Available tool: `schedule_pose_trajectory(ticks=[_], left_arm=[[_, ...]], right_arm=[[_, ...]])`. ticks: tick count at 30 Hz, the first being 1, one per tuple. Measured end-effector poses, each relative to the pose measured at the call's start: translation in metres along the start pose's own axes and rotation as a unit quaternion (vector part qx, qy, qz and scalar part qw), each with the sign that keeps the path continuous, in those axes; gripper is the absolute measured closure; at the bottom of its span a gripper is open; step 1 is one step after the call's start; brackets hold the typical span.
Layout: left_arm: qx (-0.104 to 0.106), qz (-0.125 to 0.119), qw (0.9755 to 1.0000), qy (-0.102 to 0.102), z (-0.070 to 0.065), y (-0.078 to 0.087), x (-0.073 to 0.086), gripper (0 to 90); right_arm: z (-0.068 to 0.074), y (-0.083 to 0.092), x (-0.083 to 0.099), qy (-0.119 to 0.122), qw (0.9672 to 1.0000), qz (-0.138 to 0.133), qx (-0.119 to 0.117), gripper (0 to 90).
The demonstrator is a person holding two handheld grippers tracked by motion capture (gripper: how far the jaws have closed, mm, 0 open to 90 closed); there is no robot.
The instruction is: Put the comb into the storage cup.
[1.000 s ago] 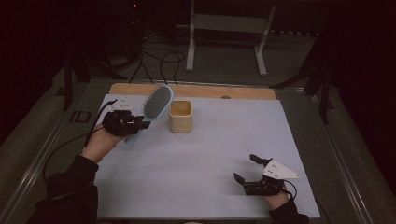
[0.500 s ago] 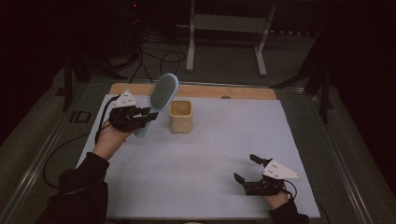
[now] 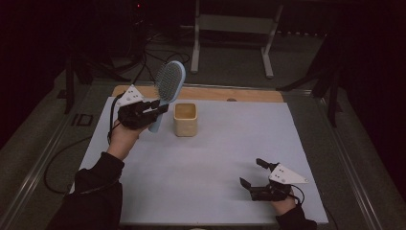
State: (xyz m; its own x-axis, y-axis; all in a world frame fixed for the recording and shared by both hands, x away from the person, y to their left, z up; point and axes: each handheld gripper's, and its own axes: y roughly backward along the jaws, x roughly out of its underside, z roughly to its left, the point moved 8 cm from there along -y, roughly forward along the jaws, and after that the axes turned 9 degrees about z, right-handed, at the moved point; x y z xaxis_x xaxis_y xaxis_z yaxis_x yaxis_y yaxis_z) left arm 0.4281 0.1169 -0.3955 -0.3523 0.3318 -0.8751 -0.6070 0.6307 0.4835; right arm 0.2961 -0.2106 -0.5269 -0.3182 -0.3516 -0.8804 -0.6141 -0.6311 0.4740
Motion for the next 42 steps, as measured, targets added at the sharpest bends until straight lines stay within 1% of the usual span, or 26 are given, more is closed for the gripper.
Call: schedule_pose_trajectory(ticks=[2,3,4,8,9,10,12,13,15,16,18,19,21,24,25,27,28,29,31,32,33,34,36,40,42], left_arm=[[0.005,-0.009,0.9999,0.004,-0.001,-0.002,-0.003,70.0],[0.002,-0.016,0.9999,0.005,-0.001,-0.002,-0.004,70.0],[0.004,-0.019,0.9998,0.009,-0.001,-0.003,-0.006,70.0],[-0.002,-0.036,0.9992,0.016,0.001,-0.006,-0.011,70.0],[-0.006,-0.044,0.9989,0.016,0.002,-0.007,-0.013,70.0],[-0.002,-0.050,0.9986,0.018,0.002,-0.008,-0.016,70.0],[-0.004,-0.060,0.9979,0.022,0.003,-0.010,-0.020,70.0],[0.000,-0.065,0.9976,0.024,0.003,-0.010,-0.022,70.0],[-0.005,-0.078,0.9966,0.026,0.003,-0.012,-0.027,70.0],[0.001,-0.085,0.9960,0.028,0.003,-0.012,-0.029,70.0],[-0.006,-0.094,0.9951,0.030,0.005,-0.014,-0.033,70.0],[-0.002,-0.094,0.9950,0.032,0.005,-0.015,-0.034,70.0],[-0.007,-0.100,0.9946,0.030,0.006,-0.017,-0.036,70.0],[-0.006,-0.103,0.9943,0.028,0.004,-0.020,-0.038,70.0],[-0.001,-0.105,0.9940,0.030,0.003,-0.022,-0.039,70.0],[-0.002,-0.105,0.9940,0.031,0.003,-0.025,-0.040,70.0],[0.002,-0.103,0.9942,0.032,0.003,-0.026,-0.040,70.0],[-0.001,-0.104,0.9941,0.033,0.002,-0.027,-0.040,70.0],[0.005,-0.103,0.9941,0.034,0.002,-0.030,-0.040,70.0],[0.003,-0.104,0.9940,0.034,0.002,-0.031,-0.040,70.0],[0.006,-0.104,0.9940,0.034,0.001,-0.032,-0.039,70.0],[0.003,-0.104,0.9940,0.032,0.001,-0.033,-0.039,70.0],[0.007,-0.104,0.9940,0.031,0.001,-0.035,-0.039,70.0],[0.006,-0.107,0.9938,0.031,0.002,-0.040,-0.038,70.0],[0.010,-0.108,0.9935,0.035,0.003,-0.043,-0.038,69.9]], right_arm=[[0.000,0.000,0.000,0.000,1.0000,-0.001,0.000,8.3],[0.000,0.000,0.000,-0.001,1.0000,-0.001,0.000,8.3],[0.000,0.000,0.000,-0.001,1.0000,-0.001,0.000,8.3],[0.000,0.000,0.000,-0.001,1.0000,-0.001,0.000,8.3],[0.000,0.000,0.000,0.000,1.0000,0.000,0.000,8.3],[0.000,0.000,0.000,0.000,1.0000,0.000,0.000,8.3],[0.000,0.000,0.000,0.001,1.0000,0.000,0.000,8.3],[0.000,0.000,0.000,0.001,1.0000,0.000,0.000,8.3],[0.000,0.000,0.000,0.000,1.0000,-0.001,0.000,8.3],[0.000,0.000,0.000,0.000,1.0000,-0.001,0.000,8.3],[0.000,0.000,0.000,0.001,1.0000,-0.001,-0.001,8.3],[0.000,0.000,0.000,0.001,1.0000,-0.001,-0.001,8.3],[0.000,0.000,0.000,0.001,1.0000,-0.001,-0.001,8.3],[0.000,0.000,0.000,0.001,1.0000,0.000,-0.001,8.3],[0.000,0.000,0.000,0.001,1.0000,0.000,-0.001,8.3],[0.000,0.000,0.000,0.002,1.0000,0.000,-0.002,8.3],[0.001,0.000,0.000,0.002,1.0000,0.001,-0.002,8.3],[0.001,0.000,0.000,0.002,1.0000,0.001,-0.002,8.3],[0.001,0.000,0.000,0.002,1.0000,0.001,-0.002,8.3],[0.001,0.000,0.000,0.002,1.0000,0.001,-0.002,8.3],[0.001,0.000,0.000,0.002,1.0000,0.001,-0.001,8.3],[0.000,0.000,0.000,0.002,1.0000,0.000,-0.002,8.3],[0.001,0.000,0.000,0.002,1.0000,0.000,-0.003,8.3],[0.001,0.000,0.000,0.002,1.0000,0.002,-0.002,8.3],[0.001,0.000,0.001,0.003,1.0000,0.002,-0.001,8.3]])
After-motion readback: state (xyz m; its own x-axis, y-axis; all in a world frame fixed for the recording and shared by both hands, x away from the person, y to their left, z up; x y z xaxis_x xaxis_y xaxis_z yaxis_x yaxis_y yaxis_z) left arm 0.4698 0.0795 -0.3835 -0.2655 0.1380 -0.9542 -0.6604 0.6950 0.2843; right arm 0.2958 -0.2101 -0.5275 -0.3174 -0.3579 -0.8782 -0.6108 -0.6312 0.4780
